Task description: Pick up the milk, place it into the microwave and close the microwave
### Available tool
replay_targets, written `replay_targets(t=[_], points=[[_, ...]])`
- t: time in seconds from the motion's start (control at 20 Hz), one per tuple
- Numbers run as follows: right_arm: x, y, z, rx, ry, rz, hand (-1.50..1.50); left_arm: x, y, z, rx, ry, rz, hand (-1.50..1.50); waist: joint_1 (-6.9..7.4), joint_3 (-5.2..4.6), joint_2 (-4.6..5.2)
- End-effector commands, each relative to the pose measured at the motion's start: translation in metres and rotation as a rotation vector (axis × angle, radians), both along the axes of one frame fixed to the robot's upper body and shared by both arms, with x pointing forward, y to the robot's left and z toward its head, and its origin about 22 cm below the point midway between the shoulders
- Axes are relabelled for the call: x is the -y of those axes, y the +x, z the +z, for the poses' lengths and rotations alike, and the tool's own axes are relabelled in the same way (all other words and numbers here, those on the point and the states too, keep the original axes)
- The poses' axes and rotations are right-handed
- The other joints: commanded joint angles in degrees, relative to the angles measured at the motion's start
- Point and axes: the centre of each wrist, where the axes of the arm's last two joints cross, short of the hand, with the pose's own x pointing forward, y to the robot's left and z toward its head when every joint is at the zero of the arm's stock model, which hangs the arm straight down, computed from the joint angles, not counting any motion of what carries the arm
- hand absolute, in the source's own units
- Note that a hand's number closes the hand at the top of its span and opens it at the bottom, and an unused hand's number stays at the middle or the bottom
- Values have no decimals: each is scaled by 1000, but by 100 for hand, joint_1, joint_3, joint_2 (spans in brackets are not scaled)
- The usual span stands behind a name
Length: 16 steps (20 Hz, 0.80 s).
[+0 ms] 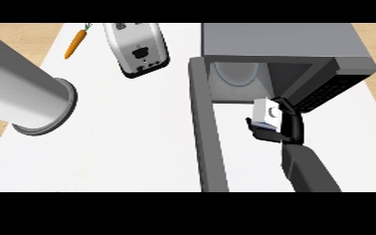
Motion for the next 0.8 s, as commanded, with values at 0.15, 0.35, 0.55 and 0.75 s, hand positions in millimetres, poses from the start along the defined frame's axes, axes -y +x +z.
replay_targets(t=[0.15,0.35,0.55,0.75], points=[[1,-1,16,81,15,59,150,10,-6,4,2,-2,12,-150,-113,-11,-48],[5,-18,31,92,-4,74,150,-6,-14,6,-22,-4,-29,-150,-168,-17,-70],[5,-55,34,25,-34,79,150,9,-6,7,-24,-4,-25,-150,-175,-15,-57],[25,-62,67,26,-8,155,150,-5,-3,6,-2,-5,8,-150,-148,-14,-43]])
